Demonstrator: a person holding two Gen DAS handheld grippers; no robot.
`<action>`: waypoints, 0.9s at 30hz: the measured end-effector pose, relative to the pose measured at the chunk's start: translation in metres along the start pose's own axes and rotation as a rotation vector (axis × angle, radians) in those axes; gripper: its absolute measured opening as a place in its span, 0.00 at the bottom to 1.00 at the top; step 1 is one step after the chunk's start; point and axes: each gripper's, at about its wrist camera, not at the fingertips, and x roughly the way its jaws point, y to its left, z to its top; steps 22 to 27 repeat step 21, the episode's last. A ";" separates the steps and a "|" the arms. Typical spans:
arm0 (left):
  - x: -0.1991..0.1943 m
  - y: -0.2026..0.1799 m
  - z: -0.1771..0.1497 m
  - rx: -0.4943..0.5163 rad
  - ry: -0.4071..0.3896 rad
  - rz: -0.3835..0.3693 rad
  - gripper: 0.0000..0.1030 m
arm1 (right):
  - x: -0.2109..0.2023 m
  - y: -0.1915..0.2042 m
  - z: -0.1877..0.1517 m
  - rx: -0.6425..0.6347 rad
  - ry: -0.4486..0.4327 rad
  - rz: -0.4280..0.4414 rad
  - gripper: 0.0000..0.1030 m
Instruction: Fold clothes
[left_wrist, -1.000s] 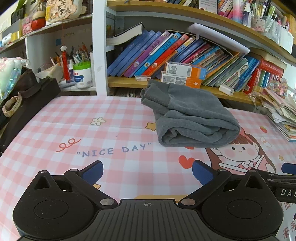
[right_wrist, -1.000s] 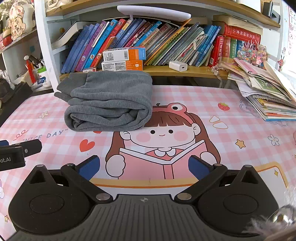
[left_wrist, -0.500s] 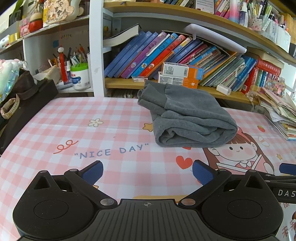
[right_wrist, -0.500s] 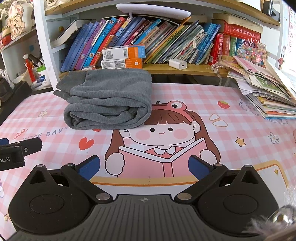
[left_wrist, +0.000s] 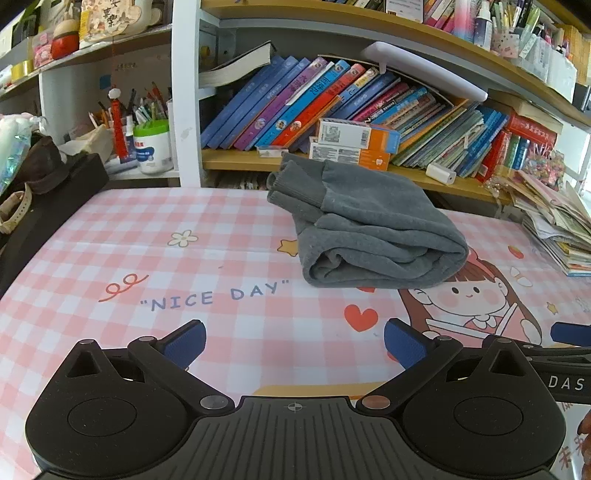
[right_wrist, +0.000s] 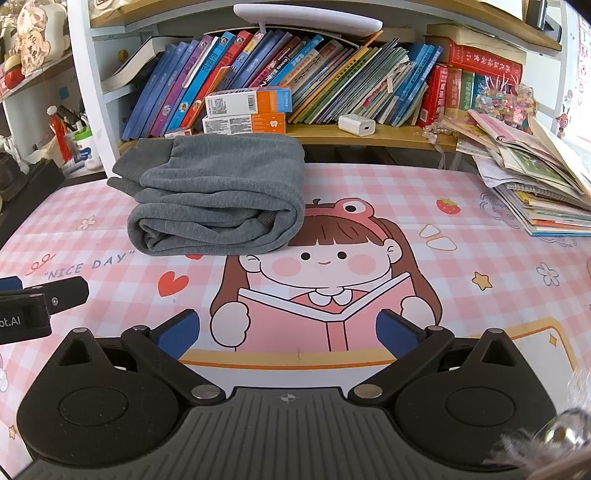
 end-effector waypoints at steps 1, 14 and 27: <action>0.000 0.000 0.000 -0.002 0.001 -0.001 1.00 | 0.000 0.000 0.000 0.000 0.000 0.000 1.00; 0.002 0.008 -0.002 -0.050 0.024 -0.014 1.00 | 0.002 0.002 -0.001 -0.008 0.008 0.007 1.00; 0.006 0.006 -0.002 -0.037 0.036 -0.014 1.00 | 0.004 0.003 -0.001 -0.012 0.013 0.007 1.00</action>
